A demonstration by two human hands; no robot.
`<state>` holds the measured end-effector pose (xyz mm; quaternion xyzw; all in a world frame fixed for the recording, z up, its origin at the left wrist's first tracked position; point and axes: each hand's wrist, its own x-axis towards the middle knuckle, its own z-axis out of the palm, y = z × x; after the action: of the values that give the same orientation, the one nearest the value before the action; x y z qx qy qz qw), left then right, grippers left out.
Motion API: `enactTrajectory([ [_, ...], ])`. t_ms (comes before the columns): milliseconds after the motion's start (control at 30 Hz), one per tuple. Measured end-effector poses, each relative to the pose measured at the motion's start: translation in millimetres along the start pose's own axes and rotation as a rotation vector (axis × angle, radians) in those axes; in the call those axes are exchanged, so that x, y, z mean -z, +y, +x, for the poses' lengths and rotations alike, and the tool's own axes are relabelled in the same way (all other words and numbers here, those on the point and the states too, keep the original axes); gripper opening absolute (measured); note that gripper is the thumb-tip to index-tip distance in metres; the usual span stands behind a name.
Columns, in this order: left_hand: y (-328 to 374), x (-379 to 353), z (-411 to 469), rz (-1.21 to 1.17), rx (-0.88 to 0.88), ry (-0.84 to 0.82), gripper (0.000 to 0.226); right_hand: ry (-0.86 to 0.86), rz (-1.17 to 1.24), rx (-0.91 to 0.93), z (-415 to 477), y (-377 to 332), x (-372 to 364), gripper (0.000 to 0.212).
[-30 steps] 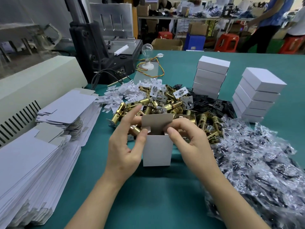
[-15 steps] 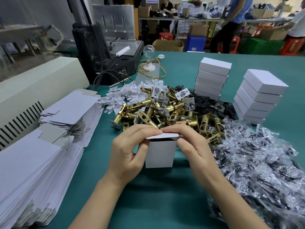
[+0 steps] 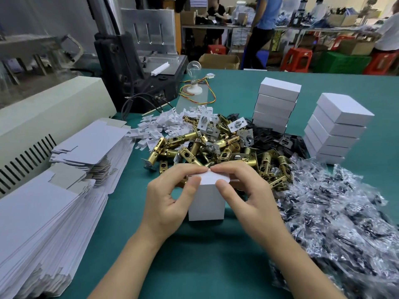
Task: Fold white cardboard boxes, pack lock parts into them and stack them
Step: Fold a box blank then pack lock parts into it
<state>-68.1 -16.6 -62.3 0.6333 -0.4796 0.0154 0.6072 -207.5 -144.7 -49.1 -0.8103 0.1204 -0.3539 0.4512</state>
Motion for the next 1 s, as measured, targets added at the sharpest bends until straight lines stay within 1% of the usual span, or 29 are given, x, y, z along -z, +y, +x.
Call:
enactTrajectory([
  [167,2.9,-1.1,0.8,-0.009,0.063,0.022,0.020,0.038,0.000,-0.012,1.7,-0.8,-3.3,0.019],
  [233,4.2,-0.6,1.6,-0.034,0.075,0.016,0.017,0.047,-0.004,-0.023,2.4,-1.5,-3.5,0.019],
  [400,6.5,0.1,2.8,-0.122,0.152,-0.014,0.019,0.072,-0.005,-0.042,3.0,-2.0,-4.7,0.019],
  [600,6.8,0.5,3.6,-0.174,0.176,-0.012,0.019,0.097,-0.019,-0.001,3.2,-1.8,-5.1,0.018],
  [767,4.6,0.2,3.4,-0.159,0.139,-0.018,0.020,0.087,0.033,0.027,4.8,-1.3,-6.2,0.019],
  [1000,3.1,3.7,3.4,-0.067,-0.040,-0.020,0.016,0.061,0.031,0.051,2.8,4.4,-1.6,0.017],
])
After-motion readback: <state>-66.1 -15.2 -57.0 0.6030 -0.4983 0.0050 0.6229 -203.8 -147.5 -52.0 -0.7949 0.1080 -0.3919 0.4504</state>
